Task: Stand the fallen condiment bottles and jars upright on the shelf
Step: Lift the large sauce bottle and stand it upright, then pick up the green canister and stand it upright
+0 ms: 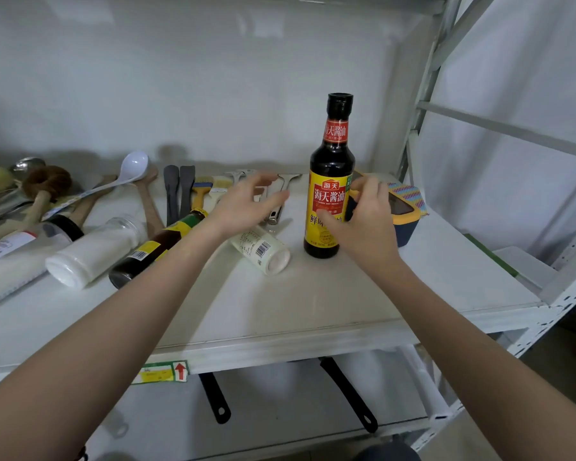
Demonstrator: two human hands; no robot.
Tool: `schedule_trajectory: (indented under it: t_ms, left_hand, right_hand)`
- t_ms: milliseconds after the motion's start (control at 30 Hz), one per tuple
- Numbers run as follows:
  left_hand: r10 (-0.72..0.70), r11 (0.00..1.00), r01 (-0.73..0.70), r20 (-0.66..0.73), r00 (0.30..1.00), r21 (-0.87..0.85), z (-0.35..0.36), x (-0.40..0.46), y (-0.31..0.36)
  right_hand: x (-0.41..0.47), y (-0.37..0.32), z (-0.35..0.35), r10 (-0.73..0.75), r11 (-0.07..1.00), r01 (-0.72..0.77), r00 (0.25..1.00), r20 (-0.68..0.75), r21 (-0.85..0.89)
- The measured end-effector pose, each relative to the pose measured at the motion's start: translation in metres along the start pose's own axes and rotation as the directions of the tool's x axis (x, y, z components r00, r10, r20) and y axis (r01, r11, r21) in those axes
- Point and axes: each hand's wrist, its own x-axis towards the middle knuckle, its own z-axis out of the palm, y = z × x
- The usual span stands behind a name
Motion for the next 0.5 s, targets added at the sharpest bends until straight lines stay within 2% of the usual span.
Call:
schedule_trajectory:
  t_ms: [100,167,233,367,500]
  left_hand:
    - [-0.023,0.998,0.025,-0.036,0.999,0.061,-0.008,-0.004,-0.009]
    - [-0.057,0.995,0.061,-0.053,0.997,0.075,-0.011,-0.008,-0.017]
    - [-0.086,0.994,0.089,-0.053,0.995,0.066,-0.013,-0.012,-0.027]
    - [-0.153,0.987,0.152,0.009,0.988,0.057,-0.017,-0.026,-0.036]
    - [-0.22,0.974,0.217,0.05,0.974,0.063,-0.02,-0.035,-0.046]
  right_hand:
    - [-0.005,-0.021,-0.002,-0.127,0.99,0.126,0.992,0.015,0.065]
    - [-0.012,-0.034,0.002,-0.214,0.975,0.204,0.97,0.117,0.088]
    - [-0.018,-0.041,0.015,-0.24,0.971,0.226,0.931,0.276,0.083]
    - [-0.023,-0.045,0.05,-0.103,0.991,0.135,0.84,0.534,-0.021]
    - [-0.025,-0.044,0.075,-0.003,0.995,0.061,0.795,0.607,-0.075]
